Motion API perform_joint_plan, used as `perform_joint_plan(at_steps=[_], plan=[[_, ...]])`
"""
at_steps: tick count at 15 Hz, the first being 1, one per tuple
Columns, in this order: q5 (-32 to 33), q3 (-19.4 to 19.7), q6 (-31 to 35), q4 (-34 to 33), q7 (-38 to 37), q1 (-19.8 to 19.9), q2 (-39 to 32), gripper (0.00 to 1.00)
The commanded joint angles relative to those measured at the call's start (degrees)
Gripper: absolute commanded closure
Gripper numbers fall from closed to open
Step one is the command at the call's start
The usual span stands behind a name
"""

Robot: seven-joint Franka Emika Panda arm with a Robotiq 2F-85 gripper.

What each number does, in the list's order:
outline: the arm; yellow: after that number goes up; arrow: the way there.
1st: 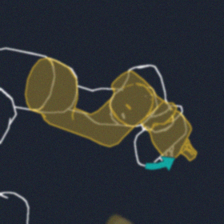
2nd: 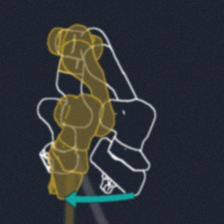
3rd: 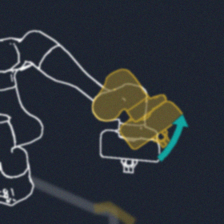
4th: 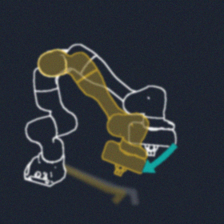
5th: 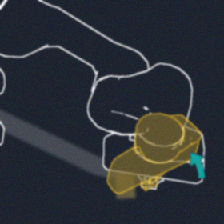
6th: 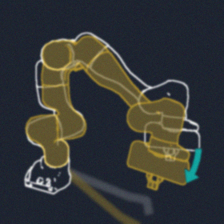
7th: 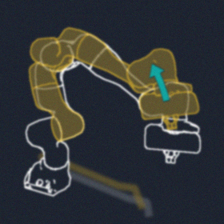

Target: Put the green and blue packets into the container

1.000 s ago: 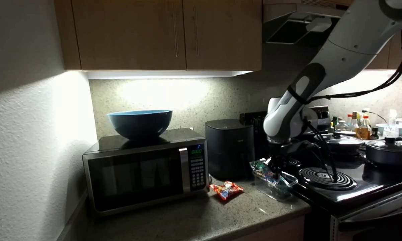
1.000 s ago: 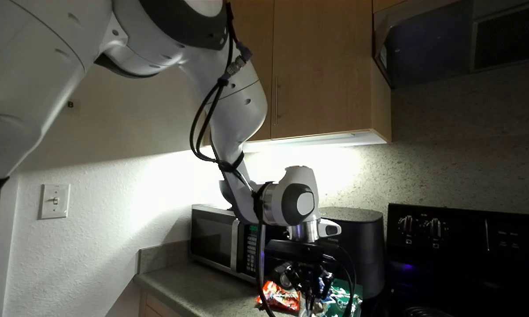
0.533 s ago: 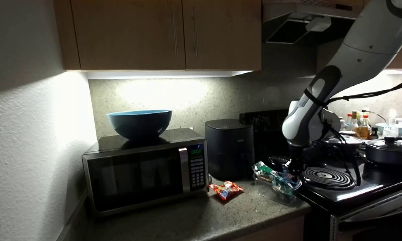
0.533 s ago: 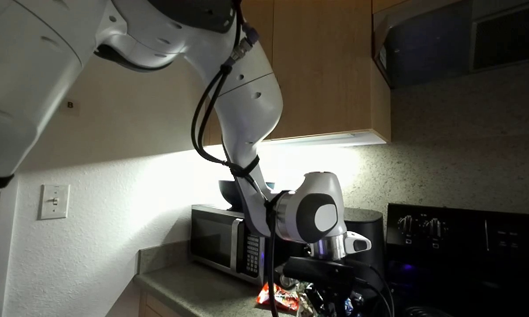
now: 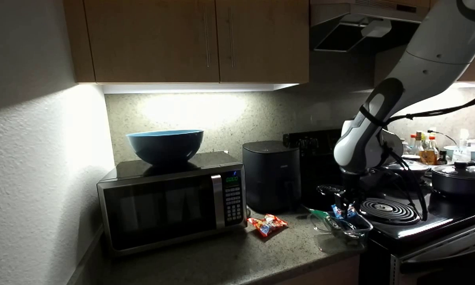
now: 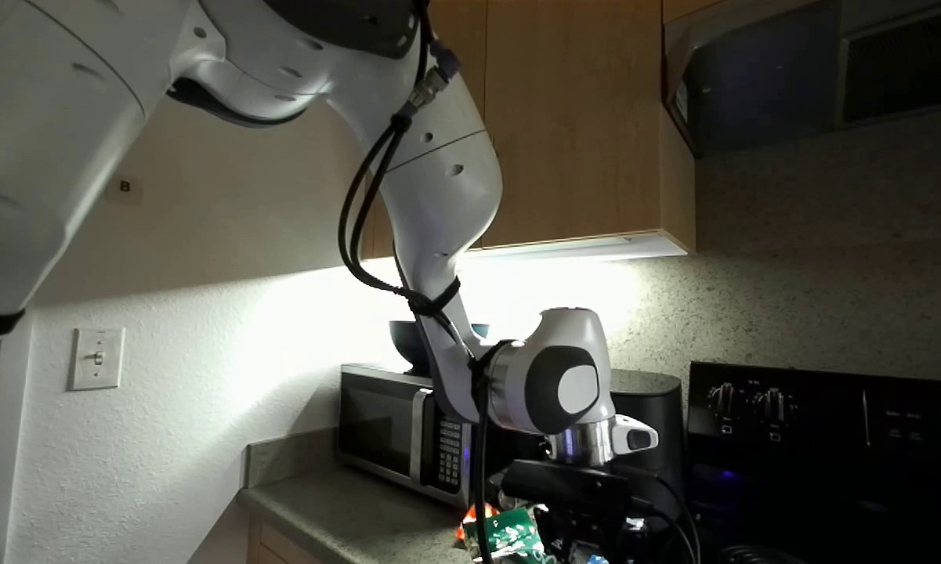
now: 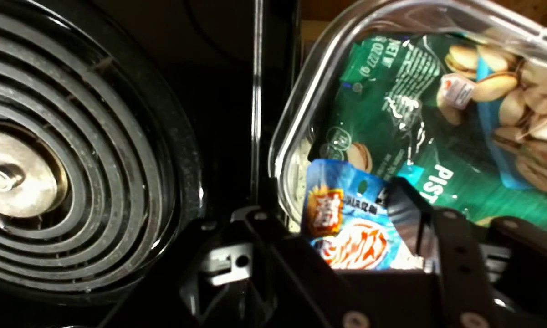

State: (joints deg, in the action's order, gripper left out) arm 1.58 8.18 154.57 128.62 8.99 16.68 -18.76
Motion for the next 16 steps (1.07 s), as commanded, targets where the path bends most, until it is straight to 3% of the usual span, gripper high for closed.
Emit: perform_joint_plan(at_steps=[1,3,6,7,9,13,16], plan=[[-0.8,0.76,-1.17,1.73,3.04,0.9,1.32,0.05],[-1.79,0.69,-1.3,1.82,2.97,1.38,1.27,0.0],[-3.03,0.52,-1.26,1.85,2.27,1.78,1.19,0.0],[-1.8,-0.42,-4.36,-3.53,-4.74,-3.33,-1.36,0.0],[-1.37,-1.1,-5.44,-4.75,-6.78,-5.06,-1.51,0.0],[-1.12,-2.79,-11.27,-13.26,-12.81,-10.68,-4.62,0.0],[-1.73,-3.56,-15.23,-17.9,-13.59,-12.02,-6.63,0.0]])
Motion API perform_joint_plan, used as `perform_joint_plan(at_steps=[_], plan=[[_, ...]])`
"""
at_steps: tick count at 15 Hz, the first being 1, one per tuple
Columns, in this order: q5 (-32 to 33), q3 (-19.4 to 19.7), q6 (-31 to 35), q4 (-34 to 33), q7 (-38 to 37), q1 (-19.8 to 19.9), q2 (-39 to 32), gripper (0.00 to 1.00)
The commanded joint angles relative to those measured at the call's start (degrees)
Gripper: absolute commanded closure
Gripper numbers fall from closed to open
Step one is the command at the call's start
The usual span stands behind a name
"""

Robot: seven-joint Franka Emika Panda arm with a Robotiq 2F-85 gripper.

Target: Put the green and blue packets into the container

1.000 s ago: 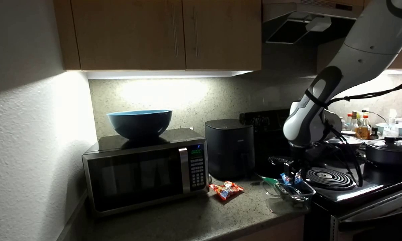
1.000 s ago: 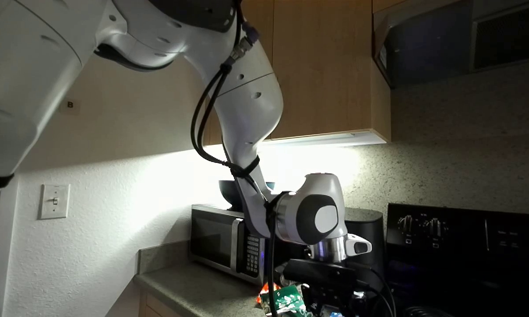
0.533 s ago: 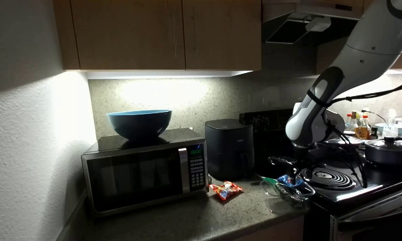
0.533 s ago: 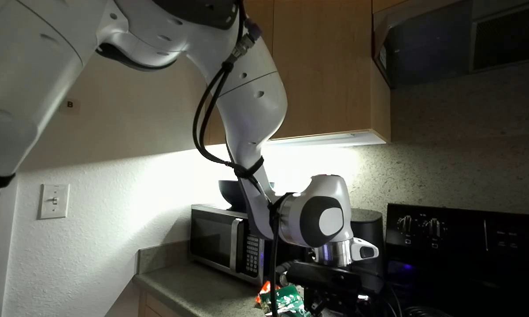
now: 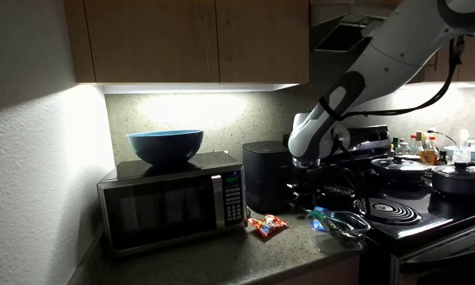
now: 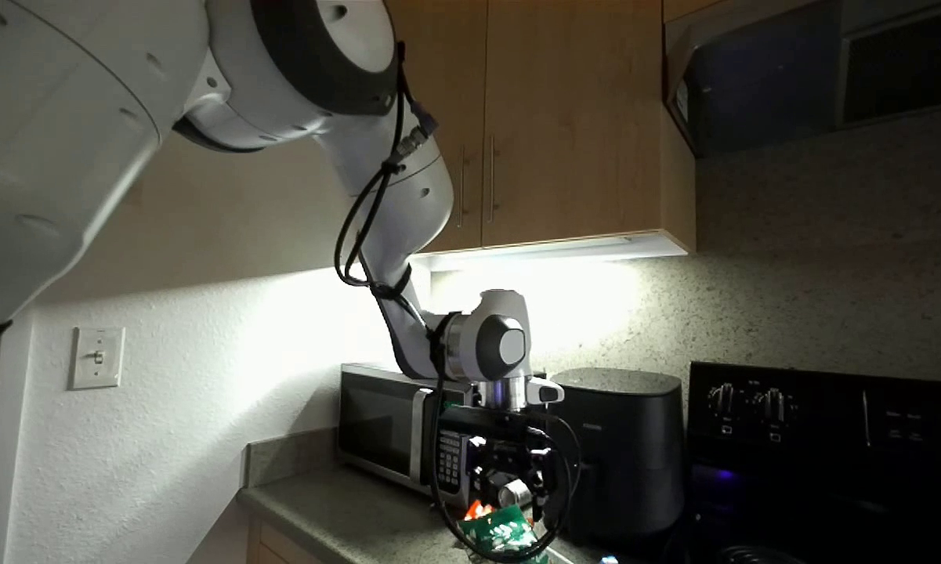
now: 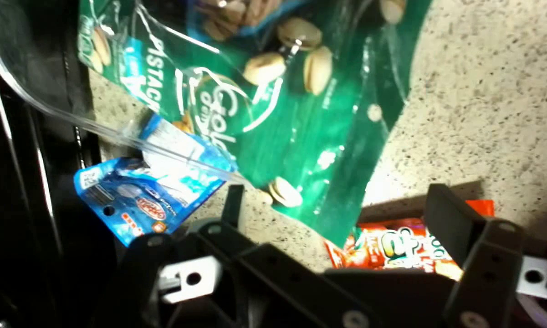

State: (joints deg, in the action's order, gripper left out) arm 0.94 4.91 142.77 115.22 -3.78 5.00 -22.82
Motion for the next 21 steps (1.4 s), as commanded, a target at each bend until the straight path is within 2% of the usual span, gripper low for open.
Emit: perform_joint_plan(at_steps=[1,3,5,6,8,15,21], plan=[[-1.09,-0.35,-4.39,-5.6,-0.7,-0.44,-3.08,0.0],[-0.1,-0.07,-7.23,-7.83,-0.43,-0.8,-4.32,0.0],[4.65,2.29,-11.78,-10.08,-4.31,-3.11,-5.91,0.0],[2.01,0.67,-8.26,-7.65,-1.3,-1.35,-4.28,0.0],[3.32,1.36,-10.18,-9.16,-2.46,-2.04,-5.46,0.0],[3.49,1.6,-10.36,-9.57,-2.53,-2.25,-5.95,0.0],[7.21,3.83,-6.42,-2.13,-10.5,-5.34,-0.35,0.0]])
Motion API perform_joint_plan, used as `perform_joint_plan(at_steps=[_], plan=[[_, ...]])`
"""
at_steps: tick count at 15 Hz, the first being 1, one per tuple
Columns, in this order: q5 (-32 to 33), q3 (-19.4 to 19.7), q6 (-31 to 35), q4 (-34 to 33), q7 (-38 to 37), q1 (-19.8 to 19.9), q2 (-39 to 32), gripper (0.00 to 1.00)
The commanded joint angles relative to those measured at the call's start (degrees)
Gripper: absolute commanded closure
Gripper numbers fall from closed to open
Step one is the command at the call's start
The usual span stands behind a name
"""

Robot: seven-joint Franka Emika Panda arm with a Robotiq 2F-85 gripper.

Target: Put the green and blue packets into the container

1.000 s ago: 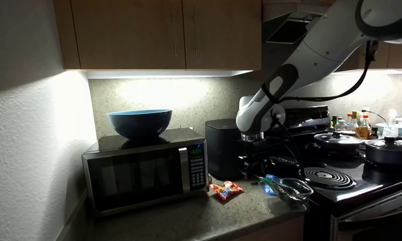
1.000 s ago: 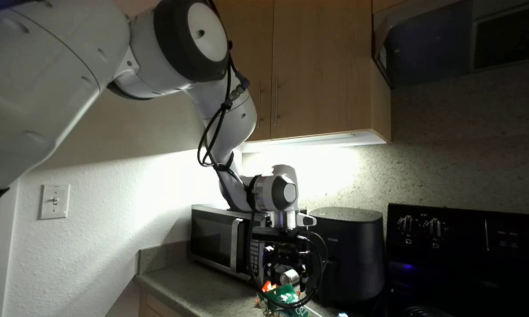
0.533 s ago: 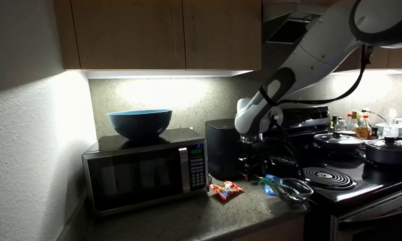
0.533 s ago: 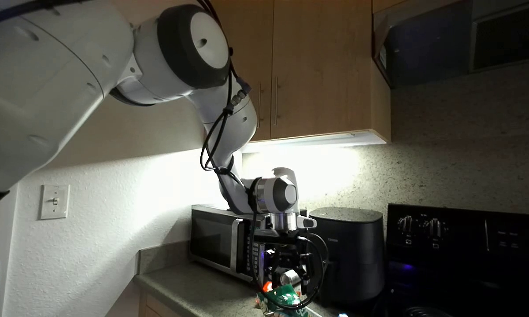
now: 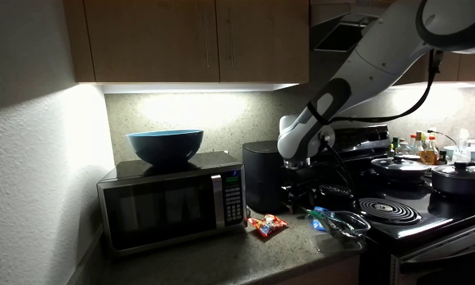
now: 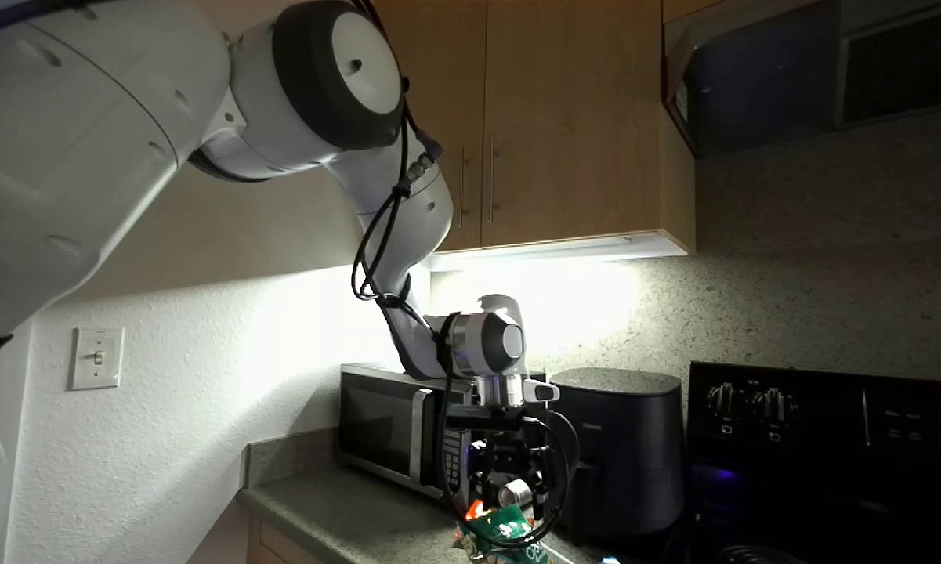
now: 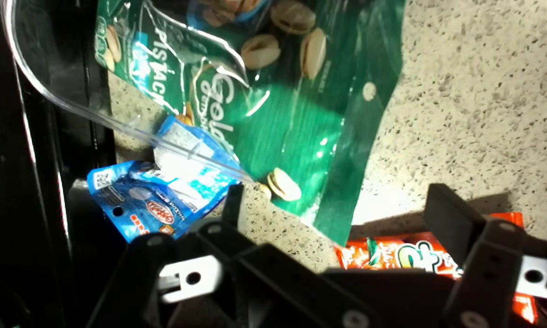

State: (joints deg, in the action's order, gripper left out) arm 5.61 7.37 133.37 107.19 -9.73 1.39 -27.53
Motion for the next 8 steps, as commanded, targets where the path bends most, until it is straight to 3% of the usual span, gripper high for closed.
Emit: perform_joint_plan(at_steps=[1,8], plan=[[3.39,1.82,4.02,6.89,-6.2,-2.21,4.93,0.0],[2.14,0.97,3.73,4.19,-4.85,-1.19,2.46,0.0]])
